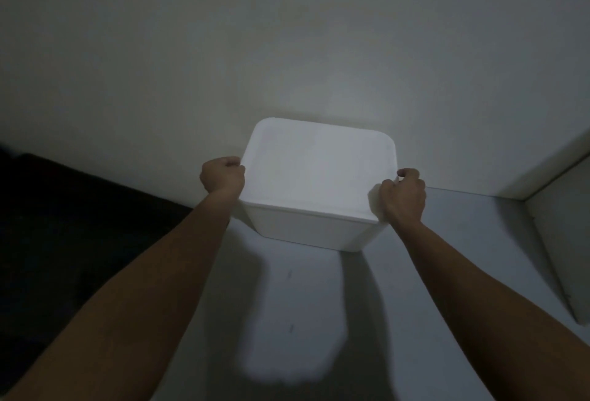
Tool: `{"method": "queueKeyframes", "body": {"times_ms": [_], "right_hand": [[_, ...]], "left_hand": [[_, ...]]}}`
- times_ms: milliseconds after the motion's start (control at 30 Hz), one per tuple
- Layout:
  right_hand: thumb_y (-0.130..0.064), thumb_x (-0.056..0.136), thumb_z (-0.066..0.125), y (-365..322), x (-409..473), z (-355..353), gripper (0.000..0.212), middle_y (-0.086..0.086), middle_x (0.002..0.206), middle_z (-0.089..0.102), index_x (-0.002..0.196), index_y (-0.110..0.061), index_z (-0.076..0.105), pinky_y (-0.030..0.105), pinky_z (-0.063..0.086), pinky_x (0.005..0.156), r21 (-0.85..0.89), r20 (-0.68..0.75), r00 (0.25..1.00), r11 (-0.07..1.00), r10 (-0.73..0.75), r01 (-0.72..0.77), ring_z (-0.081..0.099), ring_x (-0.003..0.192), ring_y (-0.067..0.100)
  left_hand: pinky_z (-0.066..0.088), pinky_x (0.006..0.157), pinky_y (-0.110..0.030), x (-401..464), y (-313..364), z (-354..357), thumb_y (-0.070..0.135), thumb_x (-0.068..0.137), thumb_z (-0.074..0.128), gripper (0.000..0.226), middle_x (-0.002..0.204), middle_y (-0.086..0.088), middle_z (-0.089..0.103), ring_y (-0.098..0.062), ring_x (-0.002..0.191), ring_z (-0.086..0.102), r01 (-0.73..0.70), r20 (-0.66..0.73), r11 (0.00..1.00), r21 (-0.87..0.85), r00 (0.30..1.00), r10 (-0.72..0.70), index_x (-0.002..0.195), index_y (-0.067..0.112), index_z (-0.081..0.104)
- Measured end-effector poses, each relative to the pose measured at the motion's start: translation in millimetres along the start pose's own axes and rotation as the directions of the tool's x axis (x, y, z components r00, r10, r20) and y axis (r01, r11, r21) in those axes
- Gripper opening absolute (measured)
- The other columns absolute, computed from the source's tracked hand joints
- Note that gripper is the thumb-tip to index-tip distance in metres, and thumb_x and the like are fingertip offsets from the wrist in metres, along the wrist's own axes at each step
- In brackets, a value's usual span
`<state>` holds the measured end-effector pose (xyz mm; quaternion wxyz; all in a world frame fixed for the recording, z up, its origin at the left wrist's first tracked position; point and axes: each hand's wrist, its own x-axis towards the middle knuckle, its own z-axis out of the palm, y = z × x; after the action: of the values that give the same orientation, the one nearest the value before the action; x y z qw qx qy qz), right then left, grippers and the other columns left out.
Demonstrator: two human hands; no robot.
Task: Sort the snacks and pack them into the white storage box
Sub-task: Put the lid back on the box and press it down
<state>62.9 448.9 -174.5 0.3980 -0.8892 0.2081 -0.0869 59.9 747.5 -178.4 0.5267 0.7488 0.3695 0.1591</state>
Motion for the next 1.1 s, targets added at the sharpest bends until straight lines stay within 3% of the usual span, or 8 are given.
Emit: {"method": "queueKeyframes", "body": {"times_ms": [133, 200, 300, 400, 600, 767, 1100], "right_hand": [[-0.012, 0.087, 0.050, 0, -5, 2, 0.040, 0.023, 0.129, 0.049, 0.126, -0.003, 0.047, 0.041, 0.040, 0.094, -0.040, -0.027, 0.999, 0.999, -0.038, 0.037, 0.047, 0.117, 0.039], [-0.014, 0.085, 0.052, -3, -8, 4, 0.042, 0.022, 0.131, 0.047, 0.126, -0.004, 0.048, 0.045, 0.037, 0.095, -0.251, -0.056, 0.988, 0.960, -0.141, 0.123, 0.042, 0.120, 0.039], [-0.020, 0.086, 0.053, -15, -8, 6, 0.050, 0.016, 0.145, 0.038, 0.134, -0.010, 0.045, 0.049, 0.028, 0.104, -0.453, 0.042, 0.942, 0.834, -0.333, 0.315, 0.032, 0.132, 0.037], [-0.028, 0.091, 0.048, -30, -7, 12, 0.054, 0.012, 0.154, 0.030, 0.142, -0.012, 0.038, 0.052, 0.021, 0.111, -0.460, 0.156, 0.894, 0.771, -0.420, 0.442, 0.025, 0.141, 0.035], [-0.051, 0.096, 0.015, -18, -13, 35, 0.060, 0.010, 0.159, 0.020, 0.149, -0.023, 0.022, 0.065, 0.008, 0.113, -0.547, 0.342, 0.864, 0.669, -0.369, 0.502, 0.013, 0.146, 0.038], [-0.050, 0.096, 0.012, -20, -13, 40, 0.061, 0.010, 0.162, 0.010, 0.152, -0.024, 0.013, 0.067, 0.001, 0.113, -0.576, 0.367, 0.872, 0.656, -0.325, 0.487, 0.003, 0.148, 0.039], [-0.055, 0.095, 0.005, -22, -19, 46, 0.066, 0.011, 0.163, -0.007, 0.154, -0.025, -0.003, 0.064, -0.008, 0.114, -0.588, 0.383, 0.888, 0.675, -0.253, 0.446, -0.010, 0.147, 0.040]], "left_hand": [[0.052, 0.096, -0.033, -5, -2, -4, 0.004, 0.078, 0.067, 0.031, 0.107, -0.013, 0.072, -0.028, 0.101, 0.067, -0.073, 0.032, 0.997, 0.031, 0.997, 0.072, 0.109, 0.003, 0.071], [0.046, 0.097, -0.027, -12, -1, -2, 0.005, 0.082, 0.061, 0.036, 0.118, -0.015, 0.067, -0.031, 0.110, 0.063, -0.243, 0.083, 0.947, 0.211, 0.970, 0.230, 0.117, 0.001, 0.066], [0.031, 0.110, -0.040, -21, 1, 14, 0.017, 0.090, 0.054, 0.041, 0.141, -0.015, 0.050, -0.031, 0.133, 0.044, -0.586, 0.258, 0.684, 0.434, 0.808, 0.529, 0.129, 0.005, 0.057], [0.013, 0.117, -0.051, -32, 14, 39, 0.027, 0.096, 0.045, 0.046, 0.154, -0.009, 0.035, -0.026, 0.146, 0.021, -0.720, 0.432, 0.479, 0.502, 0.688, 0.583, 0.139, 0.012, 0.047], [0.001, 0.115, -0.063, -46, 2, 68, 0.049, 0.100, 0.019, 0.056, 0.162, -0.003, 0.010, -0.026, 0.150, 0.003, -0.740, 0.597, 0.307, 0.599, 0.668, 0.445, 0.151, 0.026, 0.019], [0.002, 0.114, -0.065, -47, -1, 72, 0.050, 0.100, 0.016, 0.057, 0.162, -0.004, 0.010, -0.028, 0.149, 0.003, -0.735, 0.580, 0.271, 0.621, 0.664, 0.472, 0.152, 0.027, 0.015], [0.000, 0.113, -0.066, -55, -3, 76, 0.054, 0.097, 0.015, 0.059, 0.163, 0.001, 0.004, -0.033, 0.149, -0.001, -0.681, 0.544, 0.317, 0.660, 0.725, 0.423, 0.152, 0.033, 0.010]]}}
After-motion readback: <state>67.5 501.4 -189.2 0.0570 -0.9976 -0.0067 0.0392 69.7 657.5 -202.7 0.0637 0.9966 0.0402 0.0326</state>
